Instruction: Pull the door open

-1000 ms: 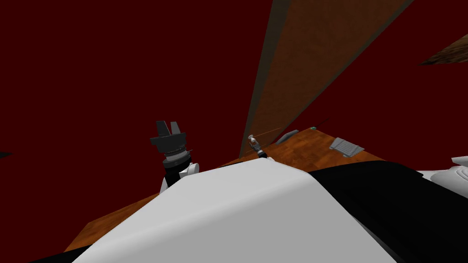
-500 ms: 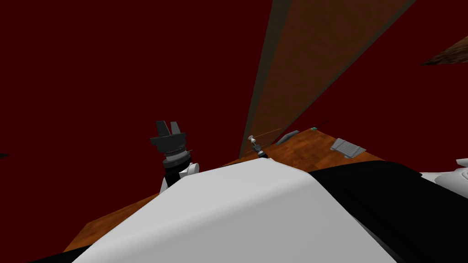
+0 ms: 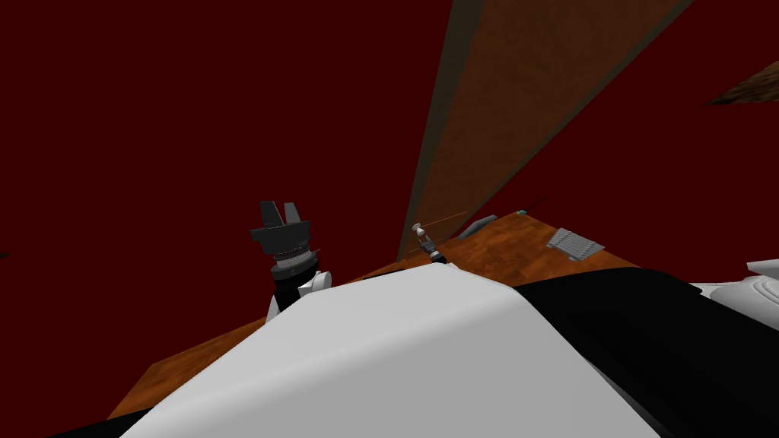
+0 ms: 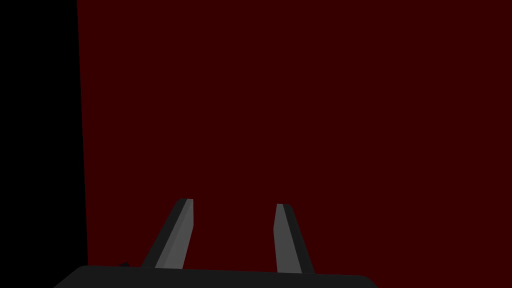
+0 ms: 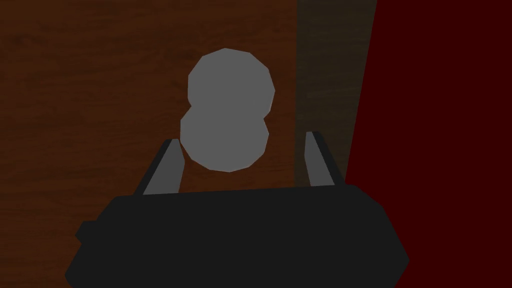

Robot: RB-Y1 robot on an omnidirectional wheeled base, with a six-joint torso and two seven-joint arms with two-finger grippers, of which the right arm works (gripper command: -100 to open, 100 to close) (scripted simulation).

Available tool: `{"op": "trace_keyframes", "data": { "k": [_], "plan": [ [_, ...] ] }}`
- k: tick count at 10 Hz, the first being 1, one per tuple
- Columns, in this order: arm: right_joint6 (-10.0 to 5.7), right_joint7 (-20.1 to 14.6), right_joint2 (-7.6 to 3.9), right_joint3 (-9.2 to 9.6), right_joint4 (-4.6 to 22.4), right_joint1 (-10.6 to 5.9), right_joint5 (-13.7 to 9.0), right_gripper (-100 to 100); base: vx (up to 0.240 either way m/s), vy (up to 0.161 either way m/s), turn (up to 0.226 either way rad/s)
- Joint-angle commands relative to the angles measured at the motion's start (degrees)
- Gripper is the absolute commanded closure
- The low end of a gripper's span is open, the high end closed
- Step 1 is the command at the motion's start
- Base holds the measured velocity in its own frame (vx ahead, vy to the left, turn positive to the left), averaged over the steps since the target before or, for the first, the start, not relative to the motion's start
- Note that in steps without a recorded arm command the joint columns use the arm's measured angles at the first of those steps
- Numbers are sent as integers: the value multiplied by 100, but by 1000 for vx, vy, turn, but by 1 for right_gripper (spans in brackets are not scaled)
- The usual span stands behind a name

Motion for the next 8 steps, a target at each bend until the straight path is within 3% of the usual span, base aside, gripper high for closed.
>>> {"op": "trace_keyframes", "data": {
  "k": [1, 4, 5, 8],
  "plan": [
    [-37, -33, -57, 8, -39, 20, 10, -100, -177, -17, -30],
    [-122, -93, -173, 22, -101, 52, 29, -100, -194, -36, -39],
    [-80, -88, -146, 22, -126, 61, 28, -100, -76, -15, -7],
    [-136, -39, -180, -108, -14, 62, -84, -100, 139, 35, 118]
  ]
}}
